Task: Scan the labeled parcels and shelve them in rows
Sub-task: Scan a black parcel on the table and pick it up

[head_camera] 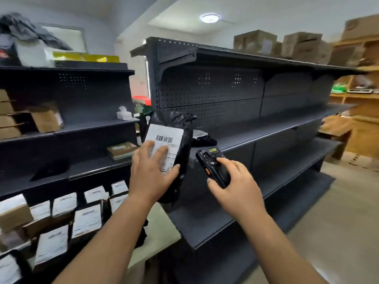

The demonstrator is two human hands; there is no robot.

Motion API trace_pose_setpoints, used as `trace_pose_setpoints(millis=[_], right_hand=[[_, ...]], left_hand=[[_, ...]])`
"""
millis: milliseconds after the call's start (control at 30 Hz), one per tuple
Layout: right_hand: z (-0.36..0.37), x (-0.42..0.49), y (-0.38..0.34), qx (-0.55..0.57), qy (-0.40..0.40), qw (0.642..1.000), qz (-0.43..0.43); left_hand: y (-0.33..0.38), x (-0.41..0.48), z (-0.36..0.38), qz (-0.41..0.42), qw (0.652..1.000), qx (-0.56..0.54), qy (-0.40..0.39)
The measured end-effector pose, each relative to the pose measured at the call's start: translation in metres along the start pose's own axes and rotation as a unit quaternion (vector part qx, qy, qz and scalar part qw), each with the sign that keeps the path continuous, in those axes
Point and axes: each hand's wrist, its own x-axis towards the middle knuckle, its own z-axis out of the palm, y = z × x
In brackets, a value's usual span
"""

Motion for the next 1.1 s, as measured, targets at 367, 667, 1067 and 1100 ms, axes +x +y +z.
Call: trace_pose_setpoints(millis=[367,667,1067,1100], right_hand=[[-0.090,0.085,0.182,-0.023,0.035,0.997,0.058],[-0.065,0.218,0.277,-0.012,0.040,0.998,0.043],[-0.001,0.386,0.351,0.029,-0.070,0.997,-0.034],[0.006,0.398,0.357,0.035,-0.079,0.995,-0.044]], left_hand=[[0.157,0.067,0.172,0.026,0.996,-0.067,-0.054],[0.182,0.162,0.290,0.003,0.997,-0.064,-0.035],[0.177,0.255,0.385,-0.173,0.985,0.011,-0.001],[0.179,0.260,0.391,-0.185,0.982,0.024,0.003]])
